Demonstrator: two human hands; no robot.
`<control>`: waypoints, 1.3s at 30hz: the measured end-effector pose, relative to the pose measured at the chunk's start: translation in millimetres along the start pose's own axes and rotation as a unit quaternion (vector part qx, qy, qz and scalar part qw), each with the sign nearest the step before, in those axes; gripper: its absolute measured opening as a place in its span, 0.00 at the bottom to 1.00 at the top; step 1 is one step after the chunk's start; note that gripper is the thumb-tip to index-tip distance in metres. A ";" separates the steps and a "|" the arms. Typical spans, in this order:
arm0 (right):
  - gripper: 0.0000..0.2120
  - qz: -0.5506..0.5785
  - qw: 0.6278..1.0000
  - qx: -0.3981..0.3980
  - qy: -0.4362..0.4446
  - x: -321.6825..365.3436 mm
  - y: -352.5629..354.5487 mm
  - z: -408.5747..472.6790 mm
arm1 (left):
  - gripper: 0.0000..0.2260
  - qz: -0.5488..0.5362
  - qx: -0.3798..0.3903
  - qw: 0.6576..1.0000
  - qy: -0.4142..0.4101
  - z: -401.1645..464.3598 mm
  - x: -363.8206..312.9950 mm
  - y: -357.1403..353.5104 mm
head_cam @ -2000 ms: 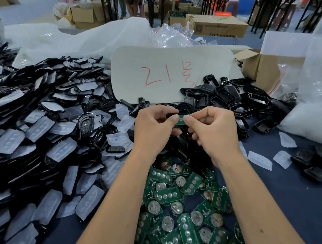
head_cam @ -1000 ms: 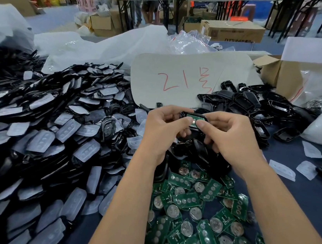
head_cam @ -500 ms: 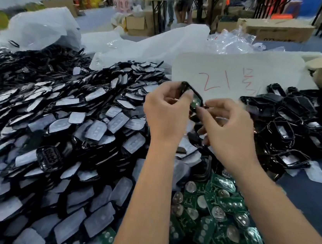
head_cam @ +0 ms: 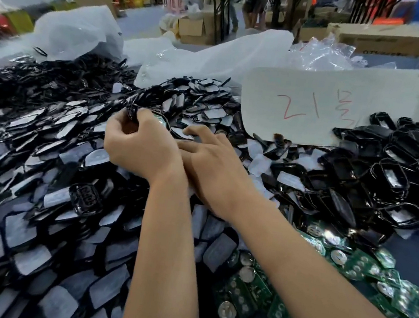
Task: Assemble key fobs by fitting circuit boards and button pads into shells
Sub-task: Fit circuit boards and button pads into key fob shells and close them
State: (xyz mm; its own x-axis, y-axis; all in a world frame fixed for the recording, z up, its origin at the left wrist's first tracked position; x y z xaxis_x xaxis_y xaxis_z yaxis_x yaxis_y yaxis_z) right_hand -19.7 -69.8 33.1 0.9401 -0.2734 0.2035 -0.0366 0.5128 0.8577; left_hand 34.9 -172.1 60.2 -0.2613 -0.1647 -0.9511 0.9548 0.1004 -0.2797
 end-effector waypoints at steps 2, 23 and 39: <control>0.21 -0.025 1.000 -0.004 -0.001 1.1 -2.0 2.6 | 0.04 -0.008 -0.011 1.000 -0.005 5.3 -0.7 2.9; 0.15 0.314 0.810 -0.362 -0.338 -132.3 124.9 -149.4 | 0.05 0.069 0.536 0.841 0.032 -138.5 29.2 -79.2; 0.08 0.358 0.854 -0.073 -0.370 -169.8 126.0 -211.0 | 0.03 0.016 0.681 0.718 -0.142 -229.0 47.8 -76.4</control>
State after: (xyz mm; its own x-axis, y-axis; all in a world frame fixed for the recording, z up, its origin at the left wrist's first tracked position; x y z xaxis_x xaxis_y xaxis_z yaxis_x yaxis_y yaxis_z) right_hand -112.4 213.0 7.0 0.2209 -0.2593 0.9402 -0.4183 0.8457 0.3315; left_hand -83.0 37.0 6.1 -0.3812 -0.3969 -0.8350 0.2640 -0.9123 0.3131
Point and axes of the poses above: each hand's wrist, its own z-axis towards the middle knuckle, its own y-axis out of the back of the hand, x = y × z, the point moved 5 cm from there along z, towards the middle knuckle, and after that the axes turned 1 degree about z, right-handed, at the moved point
